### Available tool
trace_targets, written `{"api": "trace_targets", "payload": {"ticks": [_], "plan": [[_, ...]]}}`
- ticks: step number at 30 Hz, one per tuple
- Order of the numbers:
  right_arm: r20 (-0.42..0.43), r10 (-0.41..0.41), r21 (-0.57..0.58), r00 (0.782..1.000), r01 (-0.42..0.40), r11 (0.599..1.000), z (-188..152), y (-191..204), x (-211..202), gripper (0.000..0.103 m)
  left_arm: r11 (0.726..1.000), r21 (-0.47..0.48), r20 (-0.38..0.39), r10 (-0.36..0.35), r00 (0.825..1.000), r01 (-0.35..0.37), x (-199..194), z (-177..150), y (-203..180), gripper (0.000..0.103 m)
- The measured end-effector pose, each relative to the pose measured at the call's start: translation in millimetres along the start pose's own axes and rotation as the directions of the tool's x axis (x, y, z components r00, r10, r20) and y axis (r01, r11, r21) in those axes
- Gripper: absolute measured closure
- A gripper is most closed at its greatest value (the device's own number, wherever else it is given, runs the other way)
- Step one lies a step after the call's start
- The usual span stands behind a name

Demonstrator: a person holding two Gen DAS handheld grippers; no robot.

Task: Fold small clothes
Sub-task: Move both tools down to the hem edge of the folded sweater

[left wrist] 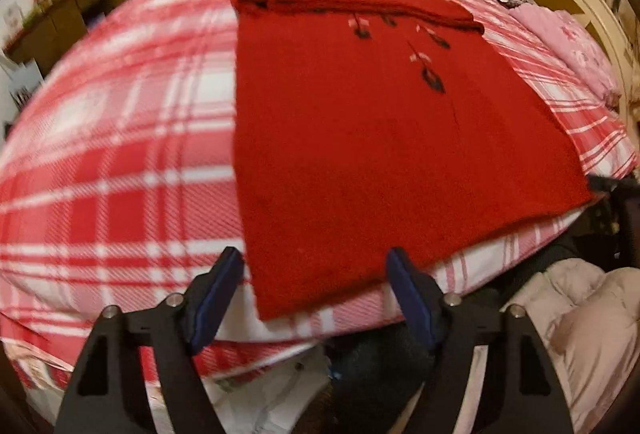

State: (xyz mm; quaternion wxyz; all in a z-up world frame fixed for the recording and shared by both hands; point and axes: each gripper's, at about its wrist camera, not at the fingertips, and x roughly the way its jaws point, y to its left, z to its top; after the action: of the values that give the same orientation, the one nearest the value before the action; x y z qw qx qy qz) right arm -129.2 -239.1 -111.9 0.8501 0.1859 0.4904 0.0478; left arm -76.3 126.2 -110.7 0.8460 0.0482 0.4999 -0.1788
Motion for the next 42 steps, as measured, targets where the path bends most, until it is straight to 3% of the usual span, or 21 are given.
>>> {"api": "trace_targets", "payload": {"ticks": [6,11,12,13,15,18,23,32,37,42], "plan": [[-0.038,0.010,-0.045,0.999,-0.011,0.999,-1,16,22,0.073,1.000,-0.015,0.004,-0.021,1.000,0.021,-4,-3,-1,0.027],[-0.042,0.032,-0.051,0.999,-0.034,0.998,3,18,28,0.073,0.998,-0.045,0.003,-0.043,0.999,0.043,-7,-7,9,0.045],[-0.042,0.032,-0.062,0.999,-0.035,0.997,3,19,28,0.077,0.997,-0.054,0.003,-0.048,0.999,0.048,-7,-7,11,0.049],[-0.049,0.029,-0.071,0.998,-0.033,0.997,2,19,29,0.088,0.997,-0.060,0.002,-0.056,0.998,0.056,-7,-7,12,0.055],[-0.072,0.044,-0.069,0.996,-0.049,0.996,1,21,34,0.092,0.996,-0.060,-0.008,-0.066,0.998,0.066,-6,-8,13,0.058],[-0.075,0.059,-0.064,0.995,-0.063,0.996,0,21,35,0.092,0.996,-0.049,-0.019,-0.074,0.997,0.073,-7,-9,12,0.057],[-0.077,0.112,0.012,0.991,-0.111,0.994,2,9,36,0.092,0.993,-0.066,-0.023,-0.105,0.994,0.103,-5,-6,9,0.034],[-0.067,0.138,0.063,0.988,-0.134,0.989,0,0,39,0.092,0.997,0.017,-0.083,0.082,0.993,-0.081,8,4,-22,0.036],[-0.066,0.122,0.063,0.990,-0.118,0.991,-1,1,37,0.092,0.996,0.022,-0.104,0.094,0.990,-0.092,7,6,-27,0.039],[-0.072,0.082,0.022,0.994,-0.081,0.996,0,11,36,0.088,0.992,0.047,-0.105,0.125,0.987,-0.121,6,7,-38,0.035]]}}
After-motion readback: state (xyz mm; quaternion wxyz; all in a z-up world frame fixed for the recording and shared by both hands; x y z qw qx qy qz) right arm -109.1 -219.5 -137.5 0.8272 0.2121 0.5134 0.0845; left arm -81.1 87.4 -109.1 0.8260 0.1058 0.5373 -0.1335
